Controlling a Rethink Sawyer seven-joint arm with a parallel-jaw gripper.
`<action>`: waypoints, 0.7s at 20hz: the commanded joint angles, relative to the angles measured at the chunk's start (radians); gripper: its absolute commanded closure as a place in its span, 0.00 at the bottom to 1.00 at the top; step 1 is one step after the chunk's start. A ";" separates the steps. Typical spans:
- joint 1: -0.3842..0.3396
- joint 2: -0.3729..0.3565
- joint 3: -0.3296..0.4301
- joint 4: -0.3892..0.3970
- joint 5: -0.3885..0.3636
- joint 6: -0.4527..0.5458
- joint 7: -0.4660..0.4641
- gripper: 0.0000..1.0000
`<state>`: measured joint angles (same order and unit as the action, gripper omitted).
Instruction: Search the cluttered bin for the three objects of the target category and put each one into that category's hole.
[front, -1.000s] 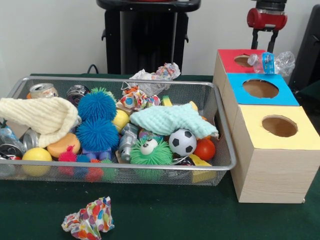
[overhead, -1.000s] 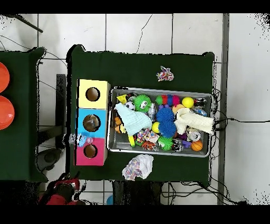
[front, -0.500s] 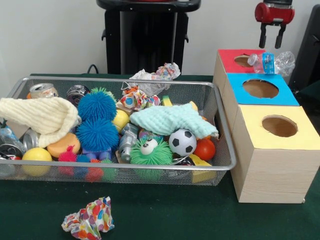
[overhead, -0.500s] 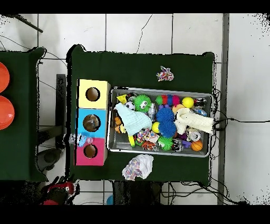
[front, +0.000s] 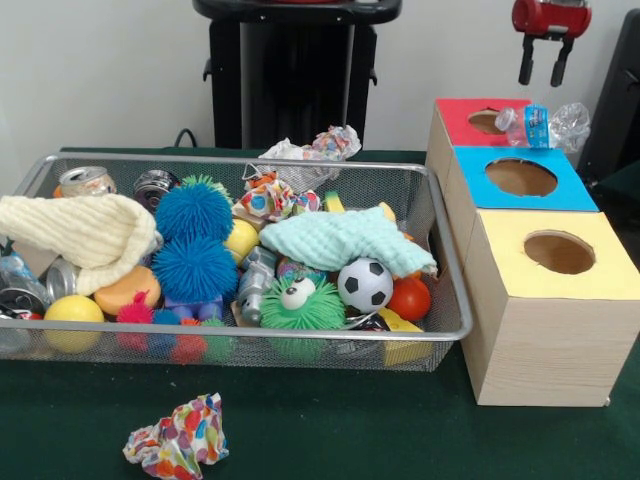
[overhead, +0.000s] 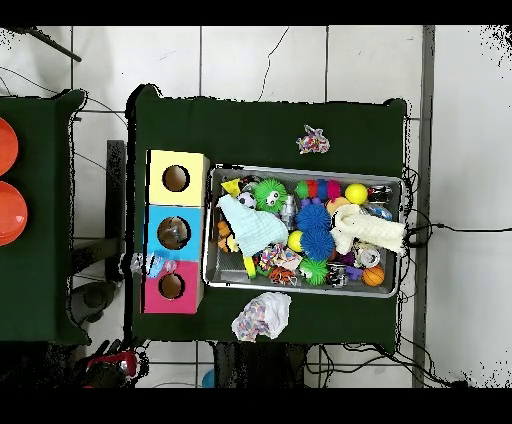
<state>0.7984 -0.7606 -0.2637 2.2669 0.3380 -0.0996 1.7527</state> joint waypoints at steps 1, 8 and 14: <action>-0.008 -0.006 -0.006 -0.072 0.059 0.113 0.202 0.00; -0.015 -0.010 0.001 -0.064 0.053 0.105 0.206 1.00; 0.002 -0.002 -0.017 -0.069 0.061 0.122 0.206 1.00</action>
<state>0.8046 -0.7607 -0.2791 2.2668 0.3422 -0.0810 1.7527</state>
